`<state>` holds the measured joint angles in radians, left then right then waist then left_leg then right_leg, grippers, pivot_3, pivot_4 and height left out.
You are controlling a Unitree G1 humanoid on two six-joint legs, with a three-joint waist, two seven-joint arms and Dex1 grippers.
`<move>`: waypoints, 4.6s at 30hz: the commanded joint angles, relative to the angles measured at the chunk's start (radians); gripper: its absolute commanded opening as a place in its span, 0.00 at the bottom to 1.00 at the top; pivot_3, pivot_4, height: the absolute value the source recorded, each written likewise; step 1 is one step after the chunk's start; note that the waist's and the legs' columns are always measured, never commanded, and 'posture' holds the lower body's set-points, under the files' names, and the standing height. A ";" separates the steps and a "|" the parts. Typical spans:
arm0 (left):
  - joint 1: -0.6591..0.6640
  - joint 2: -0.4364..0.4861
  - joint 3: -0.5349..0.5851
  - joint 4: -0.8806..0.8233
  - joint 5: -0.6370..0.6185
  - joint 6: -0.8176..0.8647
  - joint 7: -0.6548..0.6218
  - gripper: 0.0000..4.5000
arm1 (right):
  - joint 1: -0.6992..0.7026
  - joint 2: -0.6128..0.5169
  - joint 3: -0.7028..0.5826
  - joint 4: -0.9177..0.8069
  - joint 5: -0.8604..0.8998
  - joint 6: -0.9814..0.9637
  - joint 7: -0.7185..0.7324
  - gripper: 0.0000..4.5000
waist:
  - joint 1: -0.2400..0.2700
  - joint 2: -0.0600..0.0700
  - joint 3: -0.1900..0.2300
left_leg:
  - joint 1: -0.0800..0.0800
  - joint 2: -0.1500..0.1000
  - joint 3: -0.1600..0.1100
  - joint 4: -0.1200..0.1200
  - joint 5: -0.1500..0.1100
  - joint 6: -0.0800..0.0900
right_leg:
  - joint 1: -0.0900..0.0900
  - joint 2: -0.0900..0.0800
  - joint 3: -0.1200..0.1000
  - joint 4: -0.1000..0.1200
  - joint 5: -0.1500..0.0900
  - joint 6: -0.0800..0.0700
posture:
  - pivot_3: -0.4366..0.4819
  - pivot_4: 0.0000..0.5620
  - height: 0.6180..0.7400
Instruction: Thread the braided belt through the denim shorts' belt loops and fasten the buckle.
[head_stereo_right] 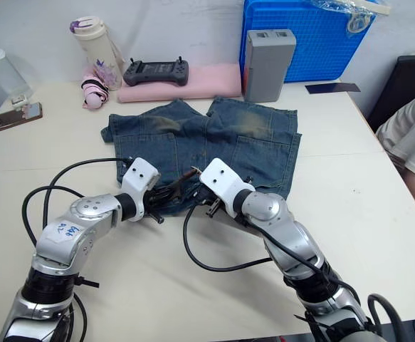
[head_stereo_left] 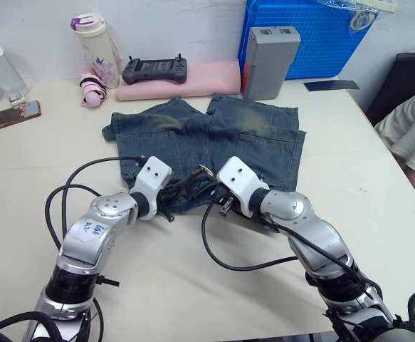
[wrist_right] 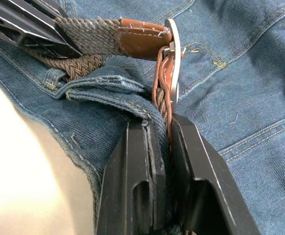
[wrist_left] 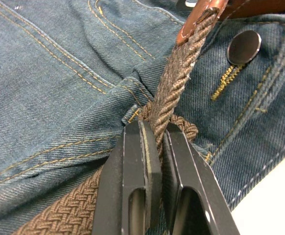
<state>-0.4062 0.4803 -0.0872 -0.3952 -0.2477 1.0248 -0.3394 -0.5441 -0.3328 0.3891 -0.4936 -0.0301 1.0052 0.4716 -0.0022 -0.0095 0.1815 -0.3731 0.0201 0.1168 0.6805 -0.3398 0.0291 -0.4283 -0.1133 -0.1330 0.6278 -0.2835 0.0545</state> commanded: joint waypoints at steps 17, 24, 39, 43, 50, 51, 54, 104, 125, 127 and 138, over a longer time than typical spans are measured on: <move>-0.004 -0.067 -0.081 0.085 0.040 0.031 0.030 0.00 | -0.043 -0.012 0.017 -0.087 0.012 -0.041 0.011 0.00 | 0.003 0.000 0.000 | 0.001 -0.001 0.000 0.001 0.000 0.001 | 0.001 -0.001 0.000 0.000 0.000 0.000 | 0.48 0.27 0.90; -0.014 -0.093 -0.104 0.122 0.059 0.012 0.024 0.00 | -0.044 -0.032 0.023 -0.101 0.010 -0.068 0.018 0.00 | 0.011 0.000 0.000 | 0.002 -0.001 0.000 0.001 0.001 0.001 | 0.002 -0.002 0.000 0.000 0.000 0.001 | 0.48 0.27 0.90; 0.062 -0.030 -0.065 0.047 0.052 0.035 -0.013 0.00 | -0.009 0.073 -0.112 -0.075 0.072 0.038 -0.060 0.00 | -0.001 0.000 -0.001 | 0.001 -0.001 0.000 0.000 0.001 0.001 | 0.002 -0.001 0.000 0.000 0.000 0.001 | 0.48 0.27 0.90; 0.068 -0.035 -0.061 0.052 0.053 0.036 -0.009 0.00 | -0.009 0.065 -0.107 -0.085 0.074 0.040 -0.068 0.00 | -0.001 0.000 -0.001 | 0.001 -0.001 0.000 0.000 0.001 0.001 | 0.002 -0.001 0.000 0.000 0.000 0.001 | 0.48 0.27 0.90; 0.047 -0.052 -0.068 0.088 0.061 0.026 -0.003 0.00 | -0.009 -0.002 -0.031 -0.124 0.063 -0.005 -0.035 0.00 | 0.002 0.000 -0.001 | 0.001 -0.001 0.000 0.000 0.001 0.001 | 0.002 -0.001 0.000 -0.001 0.000 0.001 | 0.48 0.27 0.90; 0.040 -0.057 -0.071 0.096 0.063 0.021 -0.003 0.00 | -0.008 -0.013 -0.019 -0.127 0.063 -0.009 -0.030 0.00 | 0.002 0.000 -0.001 | 0.001 -0.001 0.000 0.000 0.001 0.001 | 0.002 -0.001 0.000 -0.001 0.000 0.001 | 0.48 0.27 0.90; 0.015 -0.070 -0.084 0.112 0.066 -0.002 -0.009 0.00 | -0.005 -0.039 0.003 -0.127 0.073 -0.007 -0.014 0.00 | 0.004 0.000 -0.001 | 0.002 -0.001 0.000 0.000 0.001 0.001 | 0.002 -0.001 0.000 -0.001 0.000 0.001 | 0.48 0.27 0.90; -0.059 -0.108 -0.190 0.181 0.140 -0.254 -0.138 0.00 | -0.106 -0.392 -0.045 0.055 -0.011 -0.459 0.286 0.99 | 0.002 0.000 -0.001 | 0.002 -0.001 0.000 0.001 0.000 0.002 | 0.002 -0.001 0.000 -0.003 0.001 0.001 | 0.48 0.27 0.90; -0.070 -0.046 -0.246 0.184 0.325 -0.409 -0.136 0.00 | -0.109 -0.330 0.059 0.327 -0.336 -0.910 0.266 0.00 | 0.001 -0.001 0.000 | 0.002 0.000 0.001 0.002 0.002 0.001 | 0.002 -0.001 0.000 0.000 0.001 0.001 | 0.48 0.27 0.90; -0.069 -0.046 -0.244 0.186 0.328 -0.415 -0.139 0.00 | -0.101 -0.321 0.053 0.322 -0.336 -0.901 0.271 0.00 | 0.001 -0.001 0.000 | 0.002 0.000 0.001 0.002 0.002 0.001 | 0.002 -0.001 0.000 0.000 0.001 0.001 | 0.48 0.27 0.90; -0.026 -0.078 0.001 0.053 0.023 -0.186 -0.270 0.84 | -0.079 -0.292 0.019 0.318 -0.346 -0.872 0.283 0.00 | 0.000 -0.001 0.000 | 0.001 0.000 0.001 0.002 0.002 0.002 | 0.002 -0.001 0.000 0.001 0.001 0.001 | 0.48 0.27 0.90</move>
<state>-0.4360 0.3997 -0.1457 -0.2843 -0.1549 0.7794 -0.5814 -0.6205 -0.6230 0.4515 -0.1495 -0.3720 0.1316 0.7533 -0.0019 -0.0102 0.1811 -0.3719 0.0199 0.1175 0.6827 -0.3376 0.0307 -0.4265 -0.1142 -0.1331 0.6284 -0.2829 0.0556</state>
